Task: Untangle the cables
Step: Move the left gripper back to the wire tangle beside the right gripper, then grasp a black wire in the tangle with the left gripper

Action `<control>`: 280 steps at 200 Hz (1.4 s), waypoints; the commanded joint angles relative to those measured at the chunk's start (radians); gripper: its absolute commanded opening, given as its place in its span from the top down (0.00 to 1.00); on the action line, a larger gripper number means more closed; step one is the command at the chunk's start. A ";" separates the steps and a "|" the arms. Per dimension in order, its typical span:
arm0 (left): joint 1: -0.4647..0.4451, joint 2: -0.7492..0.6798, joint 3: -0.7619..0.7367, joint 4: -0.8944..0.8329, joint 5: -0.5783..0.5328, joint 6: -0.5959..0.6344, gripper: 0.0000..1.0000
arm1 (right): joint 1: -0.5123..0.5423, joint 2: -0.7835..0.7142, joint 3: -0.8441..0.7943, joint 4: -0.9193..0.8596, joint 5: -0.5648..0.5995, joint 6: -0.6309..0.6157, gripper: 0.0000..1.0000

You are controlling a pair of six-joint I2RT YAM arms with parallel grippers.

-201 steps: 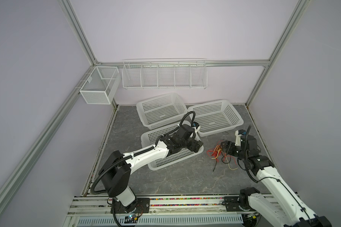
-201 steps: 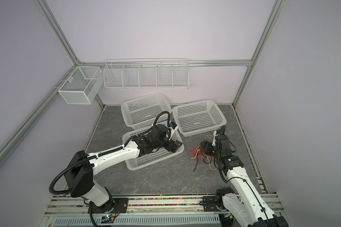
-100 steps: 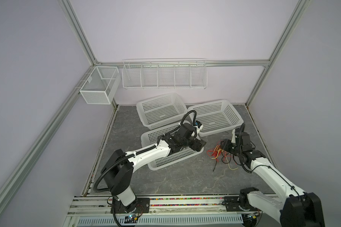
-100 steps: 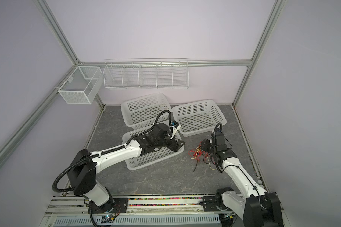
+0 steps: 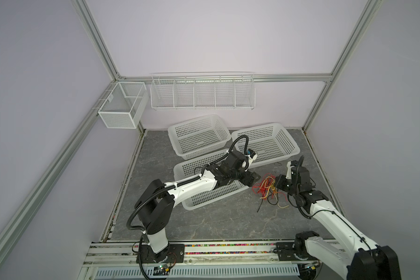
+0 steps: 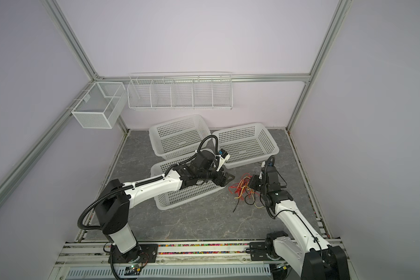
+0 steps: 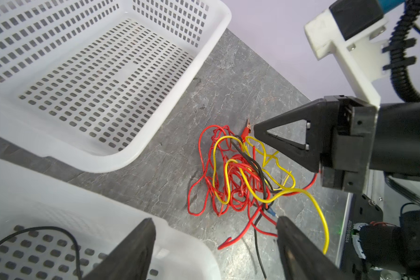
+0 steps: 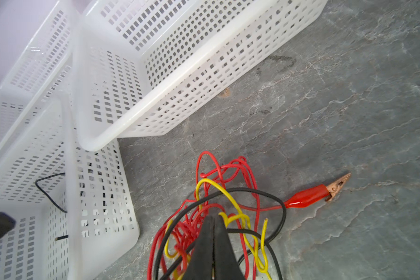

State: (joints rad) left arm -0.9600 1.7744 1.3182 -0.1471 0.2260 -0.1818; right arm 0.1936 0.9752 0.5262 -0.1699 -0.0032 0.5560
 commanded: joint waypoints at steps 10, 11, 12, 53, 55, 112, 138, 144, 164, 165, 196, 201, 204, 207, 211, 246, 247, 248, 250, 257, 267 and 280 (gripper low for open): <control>-0.014 0.049 0.068 0.016 0.046 -0.016 0.25 | 0.005 -0.064 -0.045 0.045 -0.037 -0.040 0.94; -0.015 0.051 0.069 0.016 0.047 -0.016 0.25 | 0.005 -0.065 -0.047 0.047 -0.038 -0.041 0.94; -0.015 0.053 0.071 0.015 0.049 -0.016 0.25 | 0.006 -0.067 -0.049 0.049 -0.038 -0.041 0.94; -0.044 0.123 0.152 -0.024 0.056 -0.006 0.35 | 0.006 -0.152 -0.089 0.074 -0.055 -0.074 0.94; -0.046 0.127 0.156 -0.027 0.054 -0.006 0.35 | 0.006 -0.159 -0.090 0.071 -0.053 -0.074 0.94; -0.063 0.185 0.219 -0.063 0.041 0.015 0.40 | 0.006 -0.370 -0.107 0.003 -0.041 -0.123 0.94; -0.066 0.187 0.220 -0.059 0.052 0.029 0.44 | 0.006 -0.444 -0.104 -0.049 -0.008 -0.135 0.94; -0.068 0.188 0.220 -0.062 0.053 0.033 0.45 | 0.006 -0.453 -0.103 -0.058 0.000 -0.136 0.94; -0.071 0.189 0.219 -0.071 0.062 0.047 0.51 | 0.006 -0.468 -0.101 -0.070 0.007 -0.136 0.94; -0.071 0.189 0.219 -0.071 0.062 0.048 0.51 | 0.006 -0.468 -0.101 -0.071 0.006 -0.136 0.94; -0.078 0.194 0.216 -0.080 0.070 0.076 0.54 | 0.006 -0.463 -0.102 -0.069 0.006 -0.134 0.94; -0.080 0.196 0.216 -0.082 0.069 0.079 0.54 | 0.006 -0.463 -0.101 -0.069 0.009 -0.134 0.94; -0.080 0.198 0.217 -0.085 0.069 0.081 0.54 | 0.006 -0.464 -0.101 -0.069 0.011 -0.134 0.94; -0.080 0.199 0.217 -0.088 0.069 0.082 0.55 | 0.005 -0.464 -0.101 -0.069 0.012 -0.134 0.94; -0.081 0.202 0.219 -0.093 0.069 0.085 0.56 | 0.005 -0.466 -0.101 -0.071 0.013 -0.134 0.94; -0.091 0.216 0.231 -0.135 0.073 0.116 0.58 | 0.006 -0.466 -0.101 -0.082 0.039 -0.137 0.94; -0.091 0.215 0.232 -0.136 0.074 0.118 0.58 | 0.006 -0.465 -0.101 -0.082 0.040 -0.137 0.94; -0.092 0.215 0.232 -0.137 0.074 0.119 0.58 | 0.006 -0.466 -0.101 -0.082 0.040 -0.137 0.94; -0.092 0.216 0.233 -0.141 0.072 0.123 0.58 | 0.006 -0.466 -0.101 -0.082 0.040 -0.137 0.94; -0.095 0.220 0.239 -0.153 0.066 0.132 0.58 | 0.006 -0.467 -0.100 -0.082 0.042 -0.137 0.94; -0.098 0.229 0.251 -0.175 0.058 0.141 0.58 | 0.005 -0.469 -0.100 -0.082 0.045 -0.137 0.94; -0.101 0.245 0.272 -0.203 0.051 0.151 0.59 | 0.005 -0.471 -0.097 -0.083 0.048 -0.139 0.94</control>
State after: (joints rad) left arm -1.0492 1.9896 1.5295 -0.2836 0.2848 -0.0776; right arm 0.1936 0.5159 0.4316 -0.2565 0.0227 0.4332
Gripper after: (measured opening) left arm 0.417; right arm 0.066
